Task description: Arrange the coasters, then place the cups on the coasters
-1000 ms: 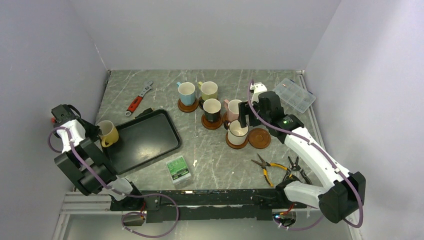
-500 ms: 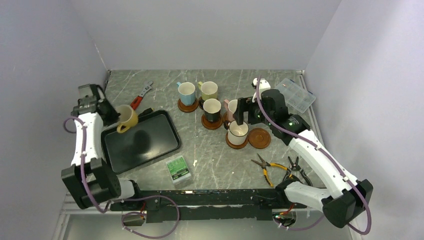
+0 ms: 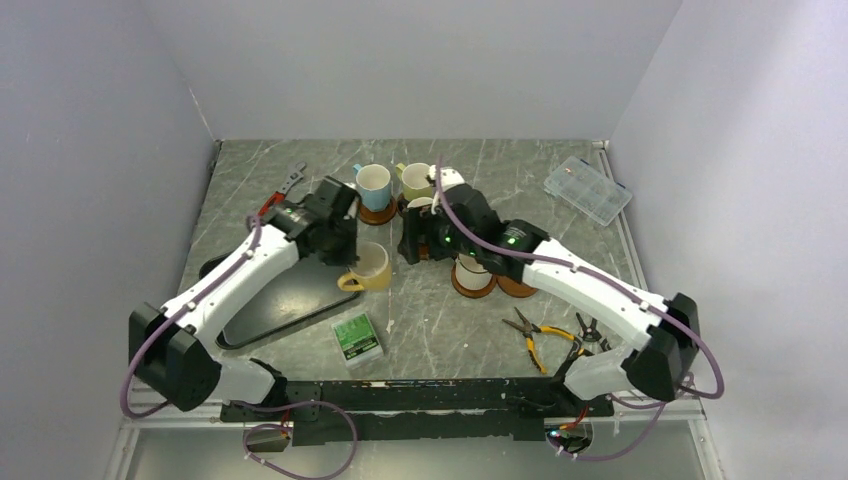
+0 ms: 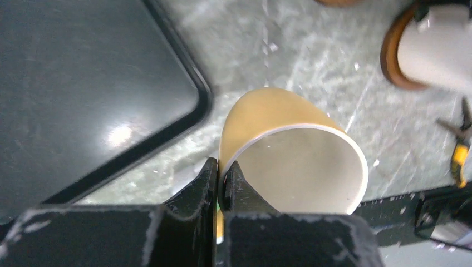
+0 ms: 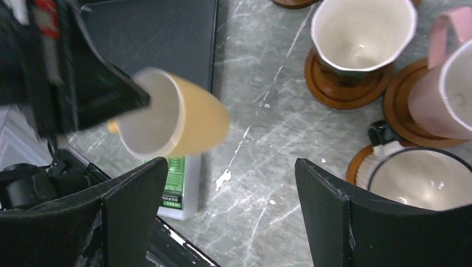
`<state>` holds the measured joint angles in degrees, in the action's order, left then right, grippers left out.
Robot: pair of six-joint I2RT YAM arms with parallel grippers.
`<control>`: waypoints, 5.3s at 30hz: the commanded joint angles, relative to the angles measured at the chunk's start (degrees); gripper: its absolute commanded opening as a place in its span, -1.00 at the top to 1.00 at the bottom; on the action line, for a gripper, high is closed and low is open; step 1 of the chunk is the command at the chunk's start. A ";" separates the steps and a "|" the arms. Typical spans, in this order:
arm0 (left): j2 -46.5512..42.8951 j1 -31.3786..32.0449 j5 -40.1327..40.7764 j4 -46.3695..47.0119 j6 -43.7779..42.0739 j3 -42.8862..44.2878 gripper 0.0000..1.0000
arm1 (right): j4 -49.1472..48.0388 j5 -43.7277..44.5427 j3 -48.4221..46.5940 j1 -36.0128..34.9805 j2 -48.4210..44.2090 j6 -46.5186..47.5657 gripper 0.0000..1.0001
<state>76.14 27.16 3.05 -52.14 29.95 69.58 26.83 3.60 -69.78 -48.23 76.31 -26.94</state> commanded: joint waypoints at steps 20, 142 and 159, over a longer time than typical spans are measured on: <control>6.14 14.42 0.86 5.59 7.98 6.90 0.94 | 4.04 18.02 -4.44 -7.41 12.50 -6.12 0.00; -15.23 -30.41 -0.67 18.82 -11.95 -7.72 -0.79 | 22.04 37.22 13.86 24.76 1.08 -47.17 -0.53; -22.10 -30.41 1.60 21.42 -13.98 -10.25 -0.81 | -0.77 29.17 20.82 24.88 -27.44 -1.09 -0.99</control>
<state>58.13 -3.18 3.20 -33.65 17.19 60.07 33.58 32.08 -48.93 -23.42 53.43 -41.30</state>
